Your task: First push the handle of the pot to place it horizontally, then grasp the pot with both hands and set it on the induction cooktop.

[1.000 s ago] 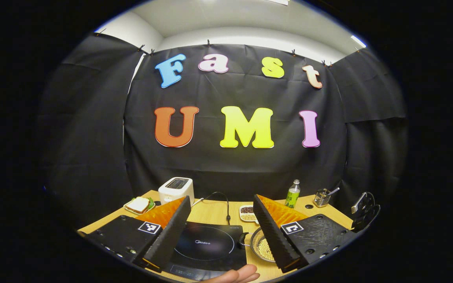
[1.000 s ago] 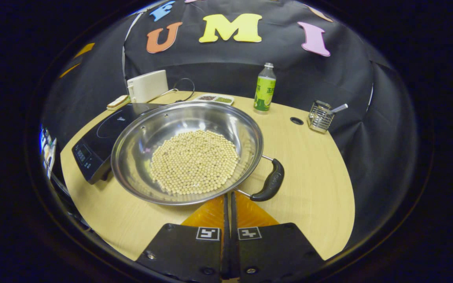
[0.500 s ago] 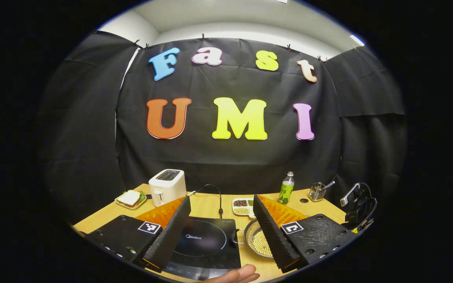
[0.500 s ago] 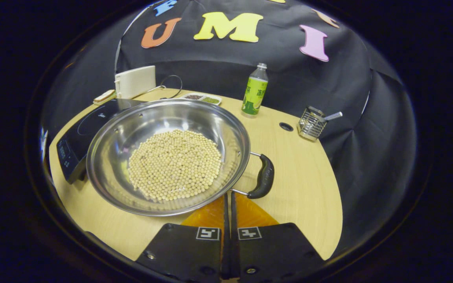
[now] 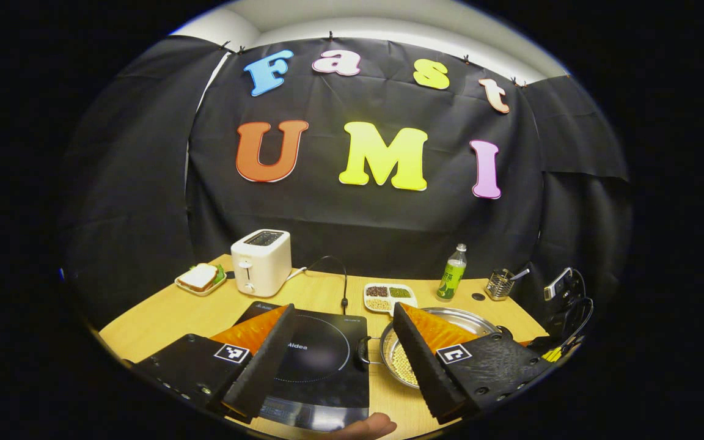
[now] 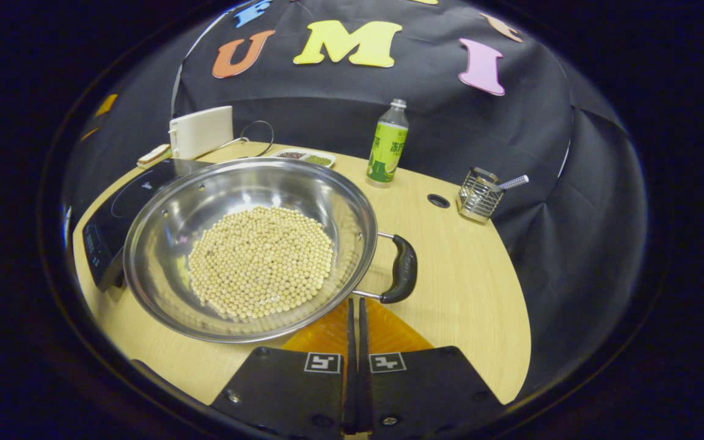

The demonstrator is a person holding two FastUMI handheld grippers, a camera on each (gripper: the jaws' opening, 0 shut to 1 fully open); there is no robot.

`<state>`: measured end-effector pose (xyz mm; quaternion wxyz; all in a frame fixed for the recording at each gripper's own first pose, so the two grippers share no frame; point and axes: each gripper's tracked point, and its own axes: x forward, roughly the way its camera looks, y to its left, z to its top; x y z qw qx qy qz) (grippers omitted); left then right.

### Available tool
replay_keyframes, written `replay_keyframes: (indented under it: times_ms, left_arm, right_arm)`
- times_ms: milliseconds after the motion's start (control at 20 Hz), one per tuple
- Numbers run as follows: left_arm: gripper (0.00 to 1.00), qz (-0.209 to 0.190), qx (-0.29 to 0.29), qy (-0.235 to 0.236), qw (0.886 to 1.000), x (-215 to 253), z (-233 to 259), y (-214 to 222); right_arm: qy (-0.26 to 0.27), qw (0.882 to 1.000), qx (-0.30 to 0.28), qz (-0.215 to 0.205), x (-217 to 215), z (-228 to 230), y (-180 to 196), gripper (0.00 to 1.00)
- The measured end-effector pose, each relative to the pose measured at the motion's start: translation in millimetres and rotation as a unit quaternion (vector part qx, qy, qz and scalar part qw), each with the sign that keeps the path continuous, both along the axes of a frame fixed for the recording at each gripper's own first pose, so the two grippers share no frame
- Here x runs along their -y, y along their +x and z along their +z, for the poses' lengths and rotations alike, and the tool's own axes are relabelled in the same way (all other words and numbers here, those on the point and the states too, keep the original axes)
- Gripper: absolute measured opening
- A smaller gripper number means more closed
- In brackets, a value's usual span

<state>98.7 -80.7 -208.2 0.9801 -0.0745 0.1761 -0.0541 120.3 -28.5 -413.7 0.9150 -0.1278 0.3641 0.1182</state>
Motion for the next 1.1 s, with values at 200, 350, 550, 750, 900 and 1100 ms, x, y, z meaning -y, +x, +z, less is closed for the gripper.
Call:
replay_keyframes:
  times_ms: [200, 350, 550, 750, 900, 1100]
  left_arm:
    - [0.95, -0.013, -0.051, -0.002, 0.999, 12, -34, 2]
    - [0.96, -0.023, -0.082, -0.001, 0.996, 19, -55, 5]
    - [0.96, -0.038, -0.107, 0.007, 0.994, 31, -75, 7]
    - [0.96, -0.040, -0.132, 0.020, 0.990, 37, -94, 13]
    - [0.96, -0.047, -0.141, 0.026, 0.989, 44, -103, 18]
    - [0.95, -0.060, -0.149, 0.041, 0.986, 53, -113, 24]
  right_arm:
    - [0.009, 1.000, 0.023, -0.007, 3, 19, -11, 0.05]
    - [0.012, 0.999, 0.040, -0.013, 7, 31, -15, 0.13]
    - [0.007, 0.996, 0.082, -0.024, 15, 51, -7, 0.64]
    - [0.036, 0.996, 0.071, -0.037, 12, 54, 1, 1.00]
    - [0.045, 0.996, 0.059, -0.051, 11, 51, 10, 1.00]
    - [0.054, 0.995, 0.040, -0.068, 12, 44, 21, 1.00]
